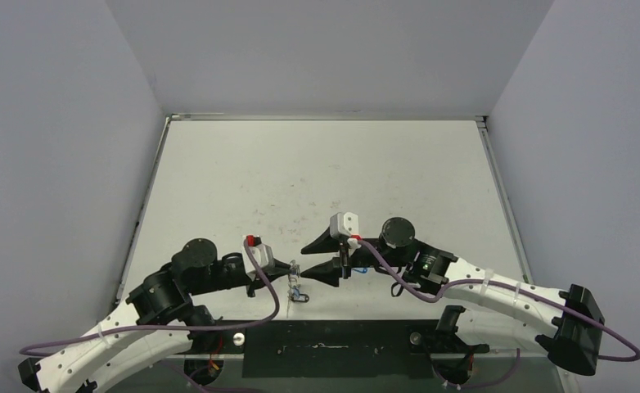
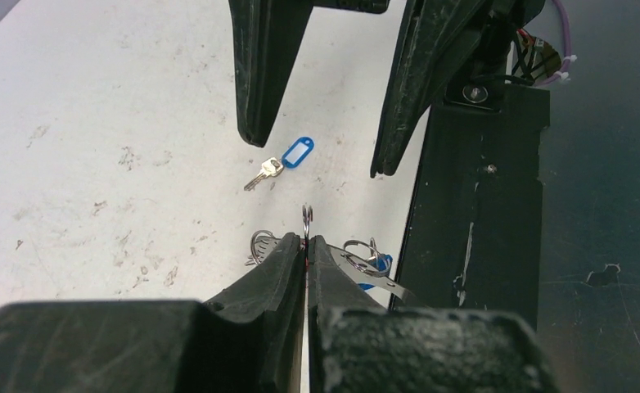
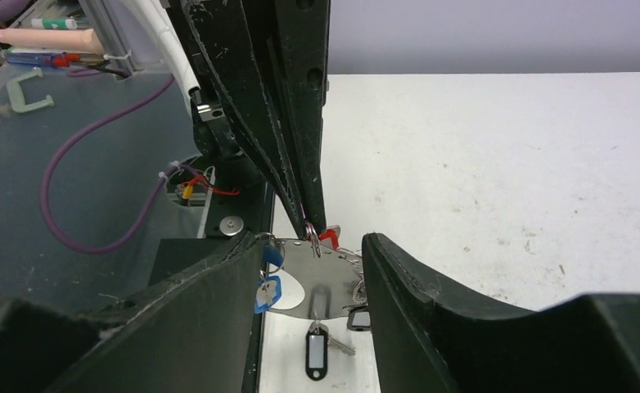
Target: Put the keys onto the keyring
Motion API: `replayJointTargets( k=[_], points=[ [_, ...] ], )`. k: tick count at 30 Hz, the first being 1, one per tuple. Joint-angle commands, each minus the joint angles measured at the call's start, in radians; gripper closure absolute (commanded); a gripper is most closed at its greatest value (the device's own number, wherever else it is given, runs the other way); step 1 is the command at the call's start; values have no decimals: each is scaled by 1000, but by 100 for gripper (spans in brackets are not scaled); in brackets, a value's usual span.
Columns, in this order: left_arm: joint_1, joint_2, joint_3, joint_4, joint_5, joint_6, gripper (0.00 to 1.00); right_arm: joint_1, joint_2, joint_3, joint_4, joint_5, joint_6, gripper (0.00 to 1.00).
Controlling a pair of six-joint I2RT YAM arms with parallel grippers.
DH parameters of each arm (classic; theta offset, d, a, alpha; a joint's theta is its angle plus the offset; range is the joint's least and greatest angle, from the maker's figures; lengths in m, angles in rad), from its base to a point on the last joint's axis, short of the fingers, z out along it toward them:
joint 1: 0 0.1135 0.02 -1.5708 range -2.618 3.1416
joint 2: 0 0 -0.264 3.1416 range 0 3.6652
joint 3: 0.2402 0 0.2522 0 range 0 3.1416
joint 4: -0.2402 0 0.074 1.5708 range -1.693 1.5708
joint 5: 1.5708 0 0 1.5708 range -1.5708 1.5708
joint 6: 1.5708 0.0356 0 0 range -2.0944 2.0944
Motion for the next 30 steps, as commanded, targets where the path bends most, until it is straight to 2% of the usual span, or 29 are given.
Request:
replayJointTargets(
  k=[1,5,11,18,27,30],
  points=[
    [-2,50,119,-67,9,57,100,5,-14,96,-104,8,-111,51],
    [-2,124,199,-158,26,99,100,6,23,139,-192,-2,-160,53],
    [-2,209,265,-229,39,134,100,14,87,167,-223,-20,-175,61],
    [-2,222,263,-210,56,132,100,29,134,182,-247,-10,-181,71],
    [-2,220,244,-181,78,115,100,46,144,173,-191,-9,-158,73],
    [-2,218,237,-168,85,111,100,47,148,175,-180,-8,-151,79]
  ],
)
